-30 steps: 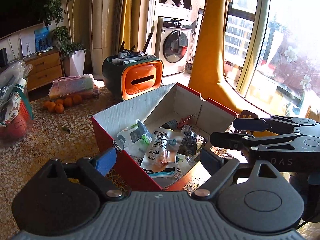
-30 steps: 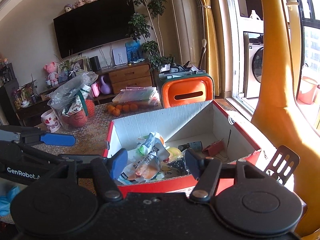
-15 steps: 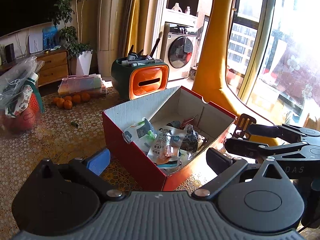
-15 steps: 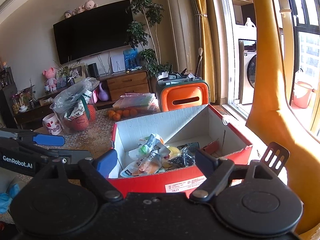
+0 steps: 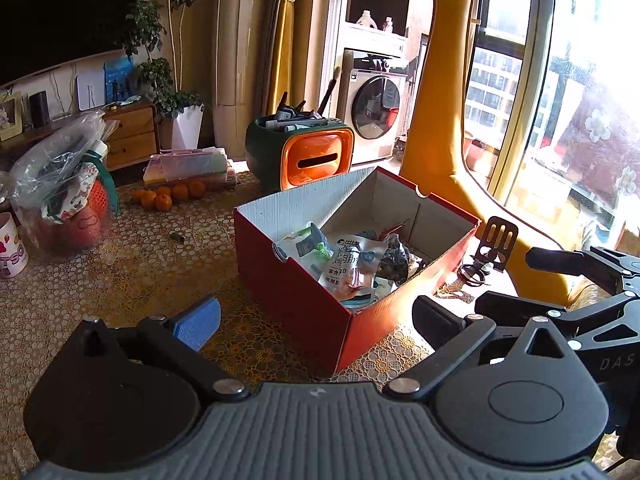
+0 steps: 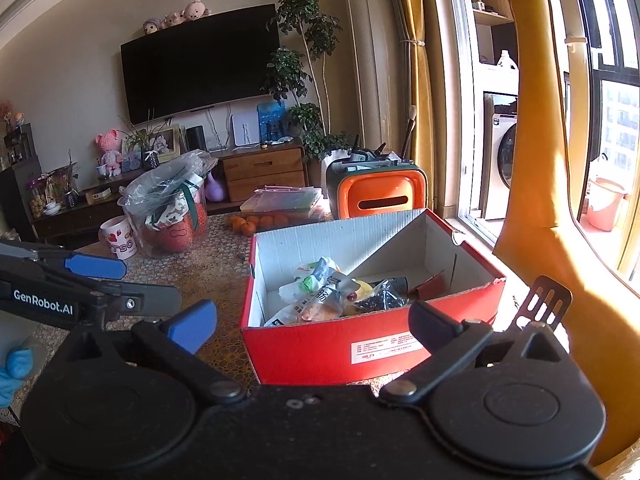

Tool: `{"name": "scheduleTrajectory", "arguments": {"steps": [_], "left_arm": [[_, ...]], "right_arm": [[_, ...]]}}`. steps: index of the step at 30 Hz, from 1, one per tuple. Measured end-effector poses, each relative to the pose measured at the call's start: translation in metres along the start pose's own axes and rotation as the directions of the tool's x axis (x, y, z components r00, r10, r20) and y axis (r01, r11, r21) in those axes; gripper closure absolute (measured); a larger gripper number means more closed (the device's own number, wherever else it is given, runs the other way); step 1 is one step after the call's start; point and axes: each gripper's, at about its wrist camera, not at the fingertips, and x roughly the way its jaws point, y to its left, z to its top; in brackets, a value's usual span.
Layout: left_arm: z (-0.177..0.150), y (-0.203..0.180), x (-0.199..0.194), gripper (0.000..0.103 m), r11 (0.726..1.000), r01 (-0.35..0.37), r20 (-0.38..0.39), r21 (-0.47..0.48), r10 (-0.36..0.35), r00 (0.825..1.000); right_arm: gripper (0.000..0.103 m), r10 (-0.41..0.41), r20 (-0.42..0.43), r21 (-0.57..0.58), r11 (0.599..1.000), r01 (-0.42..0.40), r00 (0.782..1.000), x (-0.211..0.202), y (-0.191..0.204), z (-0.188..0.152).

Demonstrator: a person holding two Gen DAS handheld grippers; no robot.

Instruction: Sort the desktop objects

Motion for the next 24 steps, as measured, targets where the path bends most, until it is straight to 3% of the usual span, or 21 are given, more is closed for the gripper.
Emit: {"name": "scheduleTrajectory", "arguments": {"steps": [8, 24], "left_arm": [[-0.014, 0.004, -0.008, 0.001, 0.999, -0.042, -0.02, 0.011, 0.043, 0.999], [-0.028, 0.01, -0.015, 0.001, 1.0, -0.016, -0.037, 0.018, 0.017, 0.999]], "right_arm": [[0.0, -0.02, 0.01, -0.017, 1.0, 0.021, 1.0, -0.011, 0.02, -0.012], [0.0, -0.053, 0.006, -0.02, 0.998, 0.053, 0.999, -0.017, 0.036, -0.018]]}}
